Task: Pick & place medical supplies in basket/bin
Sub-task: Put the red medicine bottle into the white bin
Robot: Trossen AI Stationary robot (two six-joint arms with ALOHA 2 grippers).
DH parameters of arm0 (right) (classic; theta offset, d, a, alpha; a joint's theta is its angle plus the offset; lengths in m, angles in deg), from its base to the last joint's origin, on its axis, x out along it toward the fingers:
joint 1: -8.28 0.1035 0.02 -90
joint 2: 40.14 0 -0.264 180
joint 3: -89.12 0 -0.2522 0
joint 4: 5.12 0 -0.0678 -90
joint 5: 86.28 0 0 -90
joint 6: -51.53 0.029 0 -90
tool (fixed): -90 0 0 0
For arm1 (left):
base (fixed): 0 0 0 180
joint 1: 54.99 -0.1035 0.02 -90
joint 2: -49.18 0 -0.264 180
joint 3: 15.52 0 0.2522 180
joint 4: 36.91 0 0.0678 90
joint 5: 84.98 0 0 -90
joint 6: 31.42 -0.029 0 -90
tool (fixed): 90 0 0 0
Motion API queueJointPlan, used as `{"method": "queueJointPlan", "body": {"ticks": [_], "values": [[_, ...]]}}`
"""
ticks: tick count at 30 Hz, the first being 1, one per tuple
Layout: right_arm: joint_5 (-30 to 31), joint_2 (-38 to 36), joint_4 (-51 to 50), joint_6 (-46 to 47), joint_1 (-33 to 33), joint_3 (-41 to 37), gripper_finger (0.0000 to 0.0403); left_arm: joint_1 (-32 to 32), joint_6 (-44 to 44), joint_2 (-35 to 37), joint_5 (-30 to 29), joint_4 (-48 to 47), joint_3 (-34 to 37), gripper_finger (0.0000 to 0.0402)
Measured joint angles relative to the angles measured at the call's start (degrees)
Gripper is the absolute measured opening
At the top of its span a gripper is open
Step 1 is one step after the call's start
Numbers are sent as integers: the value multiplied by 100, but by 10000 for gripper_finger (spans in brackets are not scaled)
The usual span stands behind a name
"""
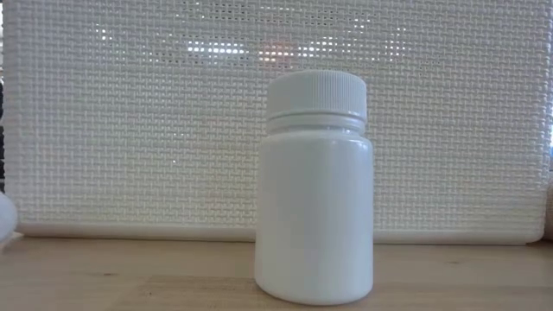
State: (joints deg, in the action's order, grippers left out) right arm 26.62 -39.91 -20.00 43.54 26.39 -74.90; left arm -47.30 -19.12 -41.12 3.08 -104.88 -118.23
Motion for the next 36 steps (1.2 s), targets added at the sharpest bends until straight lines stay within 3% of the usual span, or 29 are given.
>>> {"method": "queueJointPlan", "body": {"ticks": [8,17,20,28,36], "values": [[0,0,0,-2,0,0,338,-73,-209,-1195,-308,-1465,-904,129],[1,0,0,-2,1,0,338,-12,-2552,-1937,-499,-2229,-898,129],[0,0,0,-1,2,0,338,-15,-3154,-1994,-801,-2476,-898,129],[0,0,0,-1,1,0,338,-18,-4425,-2027,-1050,-2184,-898,130],[0,0,0,-1,0,0,338,-38,-4890,-2027,-686,-1749,-898,134]]}}
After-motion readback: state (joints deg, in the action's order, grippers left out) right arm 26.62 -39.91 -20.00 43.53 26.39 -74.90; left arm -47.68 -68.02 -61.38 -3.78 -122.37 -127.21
